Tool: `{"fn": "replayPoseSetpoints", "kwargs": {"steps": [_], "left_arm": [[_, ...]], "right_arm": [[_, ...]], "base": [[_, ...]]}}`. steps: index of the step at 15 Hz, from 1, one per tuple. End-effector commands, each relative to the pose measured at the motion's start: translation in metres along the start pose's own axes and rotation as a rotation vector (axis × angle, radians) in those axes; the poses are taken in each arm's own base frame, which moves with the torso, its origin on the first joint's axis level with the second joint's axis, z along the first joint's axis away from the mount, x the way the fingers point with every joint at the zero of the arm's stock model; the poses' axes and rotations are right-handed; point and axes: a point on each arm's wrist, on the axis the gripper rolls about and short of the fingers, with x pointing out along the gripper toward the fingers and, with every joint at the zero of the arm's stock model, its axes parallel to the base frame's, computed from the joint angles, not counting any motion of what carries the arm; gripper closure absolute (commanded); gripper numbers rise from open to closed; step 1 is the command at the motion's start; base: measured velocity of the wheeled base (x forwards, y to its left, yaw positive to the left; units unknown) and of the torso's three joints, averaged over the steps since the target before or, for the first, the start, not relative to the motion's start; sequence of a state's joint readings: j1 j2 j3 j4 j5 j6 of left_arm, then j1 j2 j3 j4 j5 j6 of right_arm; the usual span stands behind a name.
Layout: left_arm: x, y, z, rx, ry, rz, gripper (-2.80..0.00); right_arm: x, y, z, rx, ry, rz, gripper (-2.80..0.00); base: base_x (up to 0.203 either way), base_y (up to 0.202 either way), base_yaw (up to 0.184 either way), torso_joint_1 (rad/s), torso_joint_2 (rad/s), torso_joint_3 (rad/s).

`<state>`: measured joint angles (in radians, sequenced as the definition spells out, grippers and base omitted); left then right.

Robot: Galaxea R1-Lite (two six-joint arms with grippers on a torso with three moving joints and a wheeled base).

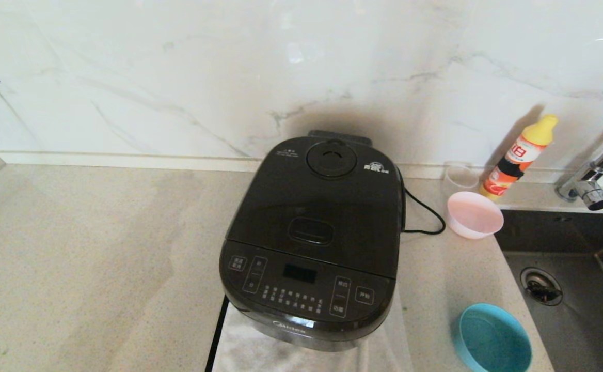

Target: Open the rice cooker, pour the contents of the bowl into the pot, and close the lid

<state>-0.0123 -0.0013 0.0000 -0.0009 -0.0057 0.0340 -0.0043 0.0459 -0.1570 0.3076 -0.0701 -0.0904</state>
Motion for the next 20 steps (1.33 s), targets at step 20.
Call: {"fn": "replayPoseSetpoints", "kwargs": {"steps": [20], "left_arm": [[0.0002,0.0,-0.0003,0.0,0.002,0.0,0.0]], "right_arm": [[0.0131,0.0042,-0.0091,-0.005,-0.217,0.089,0.0]], "base": [[0.0,0.0,0.0,0.0,0.0,0.0]]}}
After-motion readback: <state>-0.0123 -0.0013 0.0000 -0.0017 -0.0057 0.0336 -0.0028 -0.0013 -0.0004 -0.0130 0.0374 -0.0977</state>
